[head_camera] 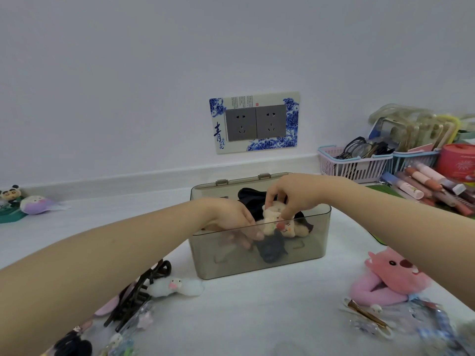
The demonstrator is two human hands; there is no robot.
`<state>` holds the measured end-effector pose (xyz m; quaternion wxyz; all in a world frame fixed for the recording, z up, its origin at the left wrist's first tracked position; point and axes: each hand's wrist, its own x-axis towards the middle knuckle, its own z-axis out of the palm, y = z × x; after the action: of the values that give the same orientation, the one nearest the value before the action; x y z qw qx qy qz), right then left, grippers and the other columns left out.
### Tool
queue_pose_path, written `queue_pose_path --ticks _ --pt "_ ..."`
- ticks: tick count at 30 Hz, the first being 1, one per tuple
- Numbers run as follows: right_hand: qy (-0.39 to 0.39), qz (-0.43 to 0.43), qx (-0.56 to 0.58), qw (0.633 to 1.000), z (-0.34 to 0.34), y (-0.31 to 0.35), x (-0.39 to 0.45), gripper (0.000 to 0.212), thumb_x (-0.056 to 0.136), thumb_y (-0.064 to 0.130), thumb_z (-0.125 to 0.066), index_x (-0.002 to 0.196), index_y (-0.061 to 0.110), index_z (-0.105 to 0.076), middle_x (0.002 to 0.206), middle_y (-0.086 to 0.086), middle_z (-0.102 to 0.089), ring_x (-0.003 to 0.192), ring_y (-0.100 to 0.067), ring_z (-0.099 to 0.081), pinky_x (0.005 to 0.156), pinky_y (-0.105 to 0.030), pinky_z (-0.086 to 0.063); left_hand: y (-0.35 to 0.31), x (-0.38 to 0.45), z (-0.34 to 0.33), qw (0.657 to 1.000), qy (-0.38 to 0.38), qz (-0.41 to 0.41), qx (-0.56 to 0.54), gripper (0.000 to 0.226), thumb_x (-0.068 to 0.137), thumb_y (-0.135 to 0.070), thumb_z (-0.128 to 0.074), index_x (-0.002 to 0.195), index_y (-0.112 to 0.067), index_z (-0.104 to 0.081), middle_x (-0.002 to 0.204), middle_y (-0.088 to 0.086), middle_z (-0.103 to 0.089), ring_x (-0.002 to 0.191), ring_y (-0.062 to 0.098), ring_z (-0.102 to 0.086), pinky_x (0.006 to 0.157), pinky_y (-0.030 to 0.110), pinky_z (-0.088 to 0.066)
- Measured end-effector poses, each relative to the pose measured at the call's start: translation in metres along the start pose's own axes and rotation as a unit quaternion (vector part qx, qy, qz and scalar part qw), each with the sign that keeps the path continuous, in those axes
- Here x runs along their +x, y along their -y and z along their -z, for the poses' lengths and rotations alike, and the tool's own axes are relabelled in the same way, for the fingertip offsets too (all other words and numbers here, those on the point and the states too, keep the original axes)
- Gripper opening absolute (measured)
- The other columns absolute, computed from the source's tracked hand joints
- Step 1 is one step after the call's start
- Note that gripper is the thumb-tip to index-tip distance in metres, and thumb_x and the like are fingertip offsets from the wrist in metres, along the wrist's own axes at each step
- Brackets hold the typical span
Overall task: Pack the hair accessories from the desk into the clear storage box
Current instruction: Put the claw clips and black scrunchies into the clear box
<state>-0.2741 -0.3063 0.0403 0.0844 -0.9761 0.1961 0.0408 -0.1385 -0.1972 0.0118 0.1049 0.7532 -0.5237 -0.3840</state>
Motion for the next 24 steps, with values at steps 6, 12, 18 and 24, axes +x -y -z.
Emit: queue_pose_path --ticks 6,12,18,24 --pt "0.011 -0.003 -0.03 0.999 -0.001 0.001 -0.001 0.046 0.07 0.031 -0.077 0.113 0.028 -0.061 0.094 0.01 -0.049 0.081 -0.008 -0.044 0.074 -0.023 -0.035 0.0 -0.016 0.021 0.998 0.036 0.006 0.048 0.015 0.095 -0.016 -0.049 0.081 -0.017 -0.05 0.09 0.009 -0.063 0.076 0.013 -0.061 0.057 0.019 -0.041" --pt "0.026 0.006 -0.014 1.0 -0.002 -0.001 -0.004 0.045 0.074 0.029 -0.075 0.116 0.033 -0.059 0.095 0.011 -0.052 0.09 -0.013 -0.05 0.079 -0.024 -0.04 -0.001 -0.025 0.026 0.999 -0.013 -0.039 0.03 0.015 0.096 -0.015 -0.05 0.081 -0.016 -0.05 0.075 0.002 -0.058 0.053 0.002 -0.052 0.056 0.014 -0.043" --pt "0.003 0.021 0.062 0.998 0.005 -0.008 -0.013 0.034 0.079 0.027 -0.071 0.111 0.035 -0.065 0.111 0.011 -0.065 0.1 -0.008 -0.057 0.088 -0.022 -0.041 -0.004 -0.029 0.029 0.997 -0.044 -0.069 0.007 0.016 0.094 -0.014 -0.052 0.079 -0.017 -0.052 0.074 -0.003 -0.057 0.062 -0.002 -0.061 0.054 0.013 -0.043" --pt "-0.037 0.036 0.302 0.952 0.018 -0.004 -0.026 0.027 0.085 0.03 -0.064 0.111 0.023 -0.068 0.097 0.005 -0.072 0.087 -0.008 -0.066 0.078 -0.023 -0.054 -0.016 -0.039 0.036 0.987 -0.071 -0.134 -0.057 0.015 0.094 -0.012 -0.052 0.08 -0.017 -0.052 0.074 -0.004 -0.062 0.062 -0.005 -0.064 0.059 0.015 -0.041"
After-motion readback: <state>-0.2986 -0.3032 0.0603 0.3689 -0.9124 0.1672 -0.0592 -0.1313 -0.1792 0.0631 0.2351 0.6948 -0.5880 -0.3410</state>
